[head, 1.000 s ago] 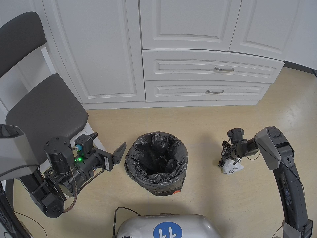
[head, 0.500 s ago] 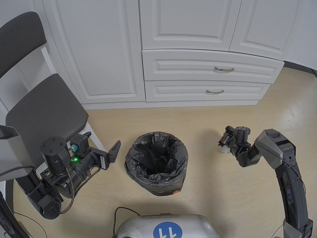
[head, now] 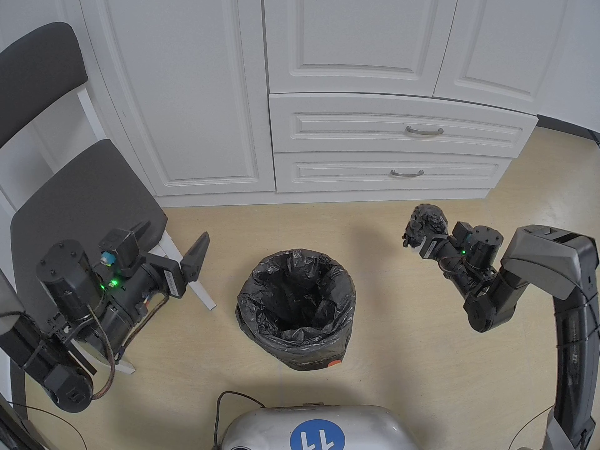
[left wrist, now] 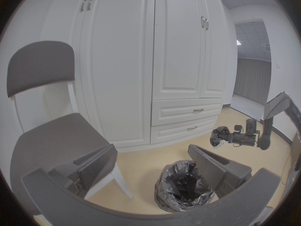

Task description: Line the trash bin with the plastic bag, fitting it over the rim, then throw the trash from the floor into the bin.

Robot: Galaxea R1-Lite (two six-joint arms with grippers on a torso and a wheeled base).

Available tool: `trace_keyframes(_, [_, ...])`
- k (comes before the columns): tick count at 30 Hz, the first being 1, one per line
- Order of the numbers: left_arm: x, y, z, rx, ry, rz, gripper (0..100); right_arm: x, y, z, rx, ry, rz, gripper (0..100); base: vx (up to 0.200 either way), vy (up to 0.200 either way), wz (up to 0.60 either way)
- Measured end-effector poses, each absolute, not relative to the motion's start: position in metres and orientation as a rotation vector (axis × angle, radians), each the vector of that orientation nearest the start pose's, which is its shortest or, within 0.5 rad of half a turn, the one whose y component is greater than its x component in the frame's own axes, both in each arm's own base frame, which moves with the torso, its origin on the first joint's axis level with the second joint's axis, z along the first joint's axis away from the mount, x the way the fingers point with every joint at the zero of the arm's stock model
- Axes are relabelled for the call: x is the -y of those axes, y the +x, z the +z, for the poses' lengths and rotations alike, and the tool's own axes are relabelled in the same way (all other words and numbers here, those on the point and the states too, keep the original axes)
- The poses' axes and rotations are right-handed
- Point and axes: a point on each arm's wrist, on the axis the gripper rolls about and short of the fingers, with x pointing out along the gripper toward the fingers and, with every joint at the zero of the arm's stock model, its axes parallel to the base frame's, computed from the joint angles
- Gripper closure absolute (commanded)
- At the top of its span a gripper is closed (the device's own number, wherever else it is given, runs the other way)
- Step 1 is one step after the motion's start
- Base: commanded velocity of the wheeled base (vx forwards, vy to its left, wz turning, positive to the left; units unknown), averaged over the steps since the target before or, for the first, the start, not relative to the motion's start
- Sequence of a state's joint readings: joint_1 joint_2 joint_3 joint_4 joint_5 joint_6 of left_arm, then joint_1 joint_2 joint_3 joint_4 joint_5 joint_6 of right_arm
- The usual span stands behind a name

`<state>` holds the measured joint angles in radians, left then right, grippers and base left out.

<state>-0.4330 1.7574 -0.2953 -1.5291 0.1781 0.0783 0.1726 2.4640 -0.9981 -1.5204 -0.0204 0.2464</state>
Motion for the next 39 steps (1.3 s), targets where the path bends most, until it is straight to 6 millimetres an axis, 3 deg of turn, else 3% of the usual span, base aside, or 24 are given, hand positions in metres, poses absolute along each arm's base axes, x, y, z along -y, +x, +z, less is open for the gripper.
trace_keyframes(5, [0.09, 0.224, 0.155, 0.153, 0.082, -0.213, 0, -0.123, 0.386, 0.077, 0.12, 0.212, 0.235, 100, 0.0, 0.0, 0.0])
trace_keyframes(9, [0.082, 0.218, 0.169, 0.211, 0.097, -0.185, 0, -0.159, 0.36, 0.104, 0.168, 0.225, 0.268, 100, 0.0, 0.0, 0.0])
trace_keyframes(15, [0.07, 0.207, 0.189, 0.299, 0.162, -0.132, 0, -0.209, 0.317, 0.124, 0.185, 0.255, 0.361, 100, 0.0, 0.0, 0.0])
trace_keyframes(20, [0.051, 0.203, 0.199, 0.342, 0.236, -0.037, 0, -0.229, 0.296, 0.115, 0.137, 0.248, 0.422, 100, 0.0, 0.0, 0.0])
trace_keyframes(24, [0.034, 0.199, 0.207, 0.37, 0.277, 0.049, 0, -0.248, 0.288, 0.091, 0.057, 0.28, 0.472, 100, 0.0, 0.0, 0.0])
trace_keyframes(32, [0.023, 0.192, 0.215, 0.402, 0.297, 0.106, 0, -0.283, 0.294, 0.037, -0.093, 0.48, 0.539, 100, 0.0, 0.0, 0.0])
trace_keyframes(39, [0.021, 0.191, 0.215, 0.402, 0.301, 0.116, 0, -0.299, 0.302, 0.011, -0.146, 0.574, 0.569, 100, 0.0, 0.0, 0.0])
